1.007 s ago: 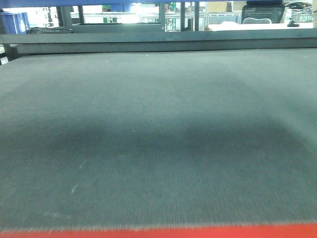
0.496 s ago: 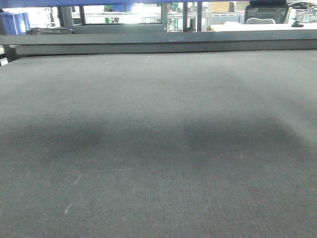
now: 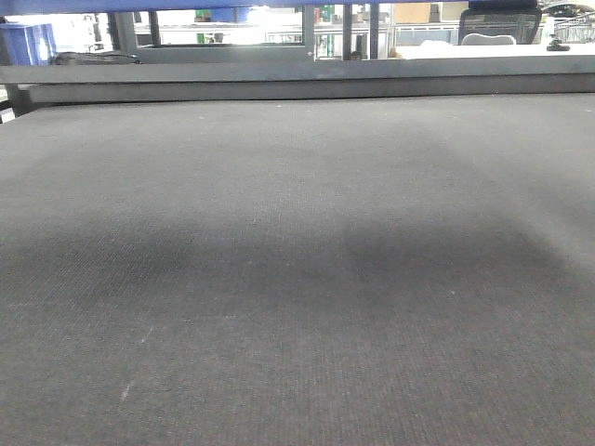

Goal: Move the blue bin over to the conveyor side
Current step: 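Lower the blue bin onto the dark table top with both grippers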

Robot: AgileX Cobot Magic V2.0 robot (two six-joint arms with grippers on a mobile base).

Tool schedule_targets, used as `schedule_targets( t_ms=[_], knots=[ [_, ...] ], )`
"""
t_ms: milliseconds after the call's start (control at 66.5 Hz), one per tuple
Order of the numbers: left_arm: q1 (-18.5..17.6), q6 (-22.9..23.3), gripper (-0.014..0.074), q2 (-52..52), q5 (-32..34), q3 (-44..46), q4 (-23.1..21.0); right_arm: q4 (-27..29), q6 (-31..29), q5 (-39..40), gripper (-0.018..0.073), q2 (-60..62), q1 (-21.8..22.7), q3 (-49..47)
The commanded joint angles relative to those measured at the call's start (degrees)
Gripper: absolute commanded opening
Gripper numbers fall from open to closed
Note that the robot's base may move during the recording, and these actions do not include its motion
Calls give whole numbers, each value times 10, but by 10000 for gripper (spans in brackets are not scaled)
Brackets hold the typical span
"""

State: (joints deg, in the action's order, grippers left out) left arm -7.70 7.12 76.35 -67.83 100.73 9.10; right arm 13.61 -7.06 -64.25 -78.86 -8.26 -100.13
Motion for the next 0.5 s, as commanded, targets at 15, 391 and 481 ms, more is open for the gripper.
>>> schedule_targets(
  t_ms=[15, 391, 481],
  knots=[
    [1, -5, -20, -12, 48, 10, 7, 1, -10, 60, -78, 12, 1, -10],
    [1, -5, -20, -12, 48, 10, 7, 1, -10, 60, -78, 12, 1, -10],
    [1, -5, -20, -12, 48, 10, 7, 1, -10, 60, -78, 12, 1, -10]
  ],
)
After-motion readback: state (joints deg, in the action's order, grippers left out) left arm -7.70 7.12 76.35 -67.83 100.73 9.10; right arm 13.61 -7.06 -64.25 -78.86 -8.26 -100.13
